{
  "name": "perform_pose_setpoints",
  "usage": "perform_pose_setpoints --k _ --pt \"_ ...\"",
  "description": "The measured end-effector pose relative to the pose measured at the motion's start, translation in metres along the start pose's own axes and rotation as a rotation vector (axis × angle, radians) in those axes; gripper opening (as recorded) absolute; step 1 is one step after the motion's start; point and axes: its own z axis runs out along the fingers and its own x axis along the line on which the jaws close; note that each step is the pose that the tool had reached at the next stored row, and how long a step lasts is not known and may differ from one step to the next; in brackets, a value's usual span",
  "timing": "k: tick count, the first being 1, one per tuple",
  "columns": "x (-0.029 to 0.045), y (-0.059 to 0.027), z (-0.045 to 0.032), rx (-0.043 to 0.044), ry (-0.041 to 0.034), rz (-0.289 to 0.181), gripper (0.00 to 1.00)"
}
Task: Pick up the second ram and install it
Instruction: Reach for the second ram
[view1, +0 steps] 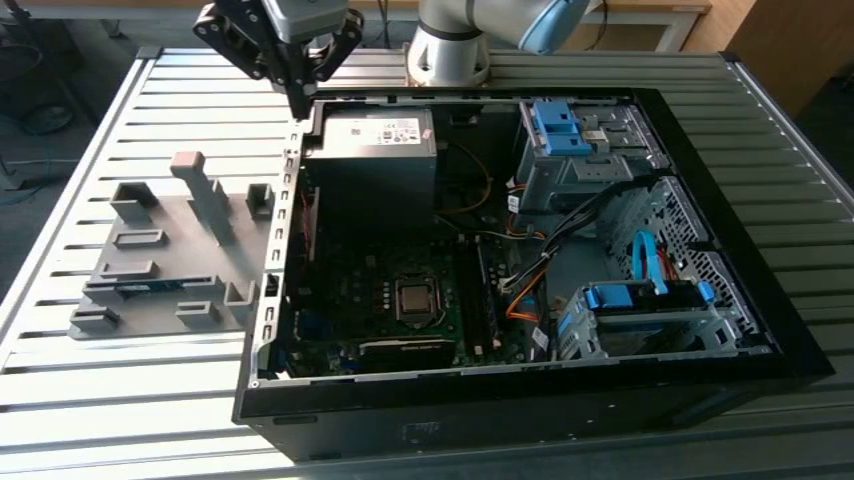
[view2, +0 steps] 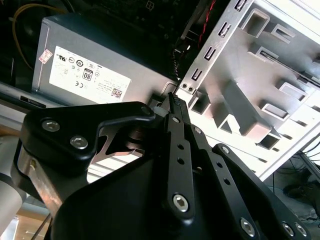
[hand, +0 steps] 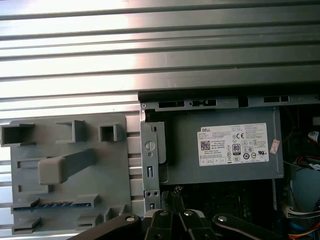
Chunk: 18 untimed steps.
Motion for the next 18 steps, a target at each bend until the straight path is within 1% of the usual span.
perform_pose_setpoints --k 18 --pt "0.0051 -0.0004 0.0007 0.0001 0.0014 0.000 0.11"
